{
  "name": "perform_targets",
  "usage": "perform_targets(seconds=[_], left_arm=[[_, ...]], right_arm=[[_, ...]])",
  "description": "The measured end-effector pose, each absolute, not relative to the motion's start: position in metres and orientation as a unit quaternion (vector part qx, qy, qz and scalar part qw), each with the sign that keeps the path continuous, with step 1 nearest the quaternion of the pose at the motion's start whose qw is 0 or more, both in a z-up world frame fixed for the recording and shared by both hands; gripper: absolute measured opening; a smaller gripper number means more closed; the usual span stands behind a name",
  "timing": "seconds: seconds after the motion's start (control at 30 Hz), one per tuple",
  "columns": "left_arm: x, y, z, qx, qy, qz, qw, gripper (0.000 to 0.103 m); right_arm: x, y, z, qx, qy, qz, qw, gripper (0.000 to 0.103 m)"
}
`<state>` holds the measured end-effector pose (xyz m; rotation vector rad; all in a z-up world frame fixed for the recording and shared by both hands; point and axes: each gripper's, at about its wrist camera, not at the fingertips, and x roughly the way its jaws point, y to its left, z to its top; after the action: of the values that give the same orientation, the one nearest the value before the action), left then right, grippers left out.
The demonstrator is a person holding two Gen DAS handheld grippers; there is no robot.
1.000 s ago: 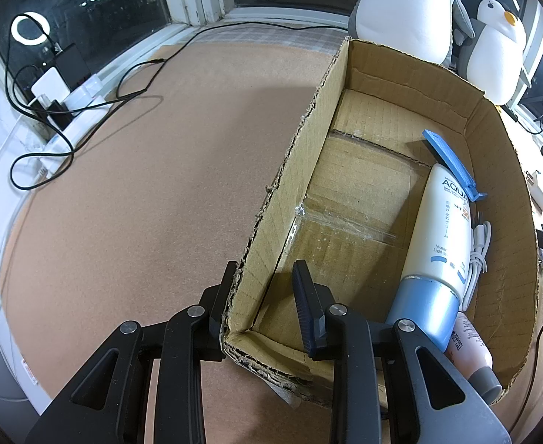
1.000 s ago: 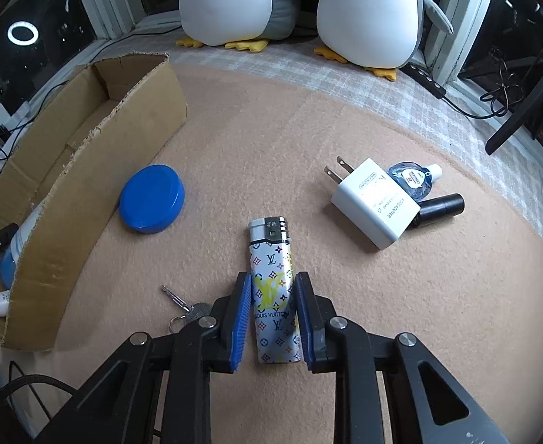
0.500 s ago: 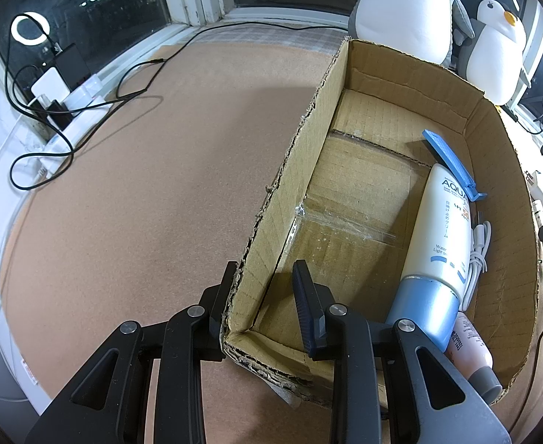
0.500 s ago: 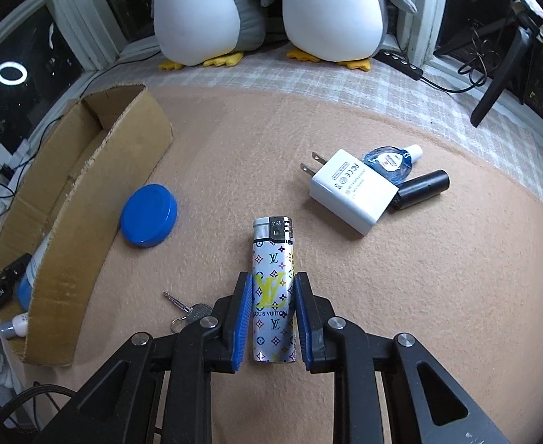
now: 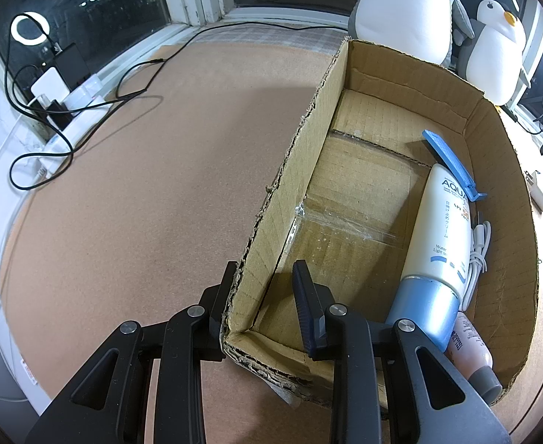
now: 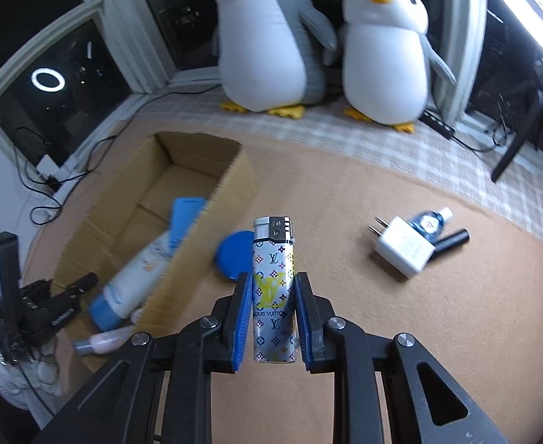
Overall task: Organize rigid objects
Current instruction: 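Carry the lighter into the box and open the right gripper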
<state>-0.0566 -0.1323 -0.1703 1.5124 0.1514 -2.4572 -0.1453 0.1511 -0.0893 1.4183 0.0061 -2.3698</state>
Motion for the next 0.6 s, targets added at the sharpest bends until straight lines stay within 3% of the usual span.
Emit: perform_targets(seconds=[0.6], left_arm=[[-0.057, -0.131, -0.171, 0.518, 0.053, -0.844, 0.126, 0.027]], right_arm=[[-0.140, 0.065, -0.072, 0.489, 0.011, -0.834, 0.257, 0.020]])
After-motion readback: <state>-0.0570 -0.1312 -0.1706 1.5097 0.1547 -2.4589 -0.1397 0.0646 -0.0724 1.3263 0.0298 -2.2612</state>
